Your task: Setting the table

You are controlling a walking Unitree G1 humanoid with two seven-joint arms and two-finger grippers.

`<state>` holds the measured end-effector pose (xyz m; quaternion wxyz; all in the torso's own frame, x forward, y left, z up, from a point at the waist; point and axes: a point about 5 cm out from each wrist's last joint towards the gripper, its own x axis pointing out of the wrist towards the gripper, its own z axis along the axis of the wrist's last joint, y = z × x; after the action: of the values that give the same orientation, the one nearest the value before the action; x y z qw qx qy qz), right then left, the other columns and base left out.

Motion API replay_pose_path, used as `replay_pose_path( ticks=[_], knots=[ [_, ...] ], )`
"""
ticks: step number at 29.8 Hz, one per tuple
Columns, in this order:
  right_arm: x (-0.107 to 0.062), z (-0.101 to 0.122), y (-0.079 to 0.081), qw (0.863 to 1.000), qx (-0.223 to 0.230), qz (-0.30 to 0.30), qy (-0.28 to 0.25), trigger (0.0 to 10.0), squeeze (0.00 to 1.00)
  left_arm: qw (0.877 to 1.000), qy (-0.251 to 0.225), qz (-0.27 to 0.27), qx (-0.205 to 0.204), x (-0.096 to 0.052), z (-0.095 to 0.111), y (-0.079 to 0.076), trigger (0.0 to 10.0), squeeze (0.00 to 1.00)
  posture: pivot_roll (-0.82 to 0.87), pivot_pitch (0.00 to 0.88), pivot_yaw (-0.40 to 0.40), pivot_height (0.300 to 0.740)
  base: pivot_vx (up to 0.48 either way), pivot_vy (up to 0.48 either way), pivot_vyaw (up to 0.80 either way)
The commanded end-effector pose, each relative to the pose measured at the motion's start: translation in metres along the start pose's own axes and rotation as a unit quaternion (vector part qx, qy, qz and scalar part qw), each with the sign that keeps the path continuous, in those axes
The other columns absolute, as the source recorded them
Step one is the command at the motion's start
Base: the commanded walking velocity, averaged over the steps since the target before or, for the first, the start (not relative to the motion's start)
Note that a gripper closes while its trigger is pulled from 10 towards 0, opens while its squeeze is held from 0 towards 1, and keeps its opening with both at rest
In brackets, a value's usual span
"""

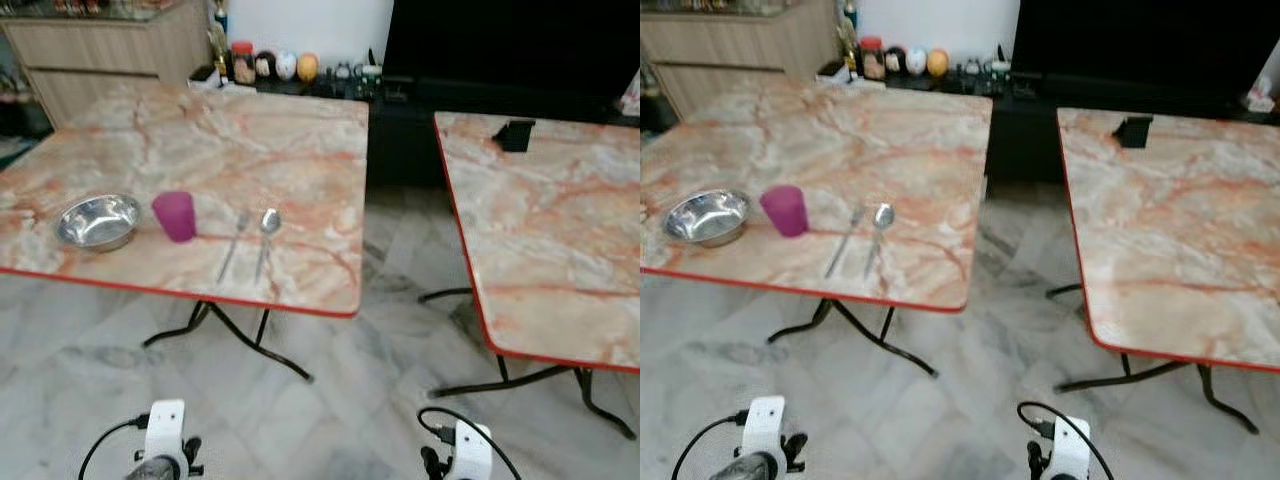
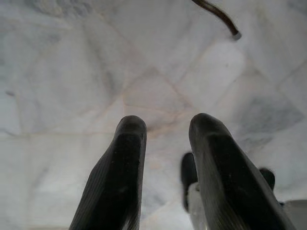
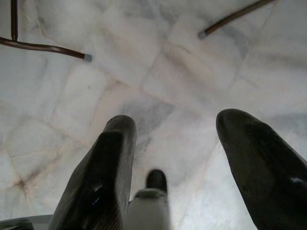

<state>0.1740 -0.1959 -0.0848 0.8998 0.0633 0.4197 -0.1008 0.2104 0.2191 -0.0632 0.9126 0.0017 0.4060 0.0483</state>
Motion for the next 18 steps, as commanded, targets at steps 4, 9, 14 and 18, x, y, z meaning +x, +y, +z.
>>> replay_pose_path(
  ticks=[4,9,14,18],
  knots=[
    [-0.0005,-0.0019,-0.0010,1.000,0.006,-0.005,0.003,10.0,0.00,1.000,0.001,-0.001,0.005,0.0003,0.0014,0.0005,10.0,0.00,0.01,0.000,-0.019,0.740,0.000,0.369,0.00],
    [-0.0003,-0.0010,-0.0011,1.000,0.008,-0.007,0.002,10.0,0.00,1.000,-0.001,-0.001,0.005,0.0004,0.0025,0.0013,10.0,0.00,0.01,0.000,-0.017,0.740,0.000,0.369,0.00],
    [-0.0003,-0.0008,-0.0017,1.000,0.011,-0.009,0.001,10.0,0.00,1.000,-0.001,0.001,0.005,-0.0001,0.0018,0.0034,10.0,0.00,0.00,0.000,-0.014,0.740,0.000,0.373,0.00],
    [-0.0004,-0.0016,-0.0026,1.000,0.011,-0.011,0.004,10.0,0.00,1.000,0.001,0.002,0.006,-0.0005,0.0004,0.0046,10.0,0.00,0.01,0.000,-0.016,0.740,0.000,0.371,0.00]
  ],
)
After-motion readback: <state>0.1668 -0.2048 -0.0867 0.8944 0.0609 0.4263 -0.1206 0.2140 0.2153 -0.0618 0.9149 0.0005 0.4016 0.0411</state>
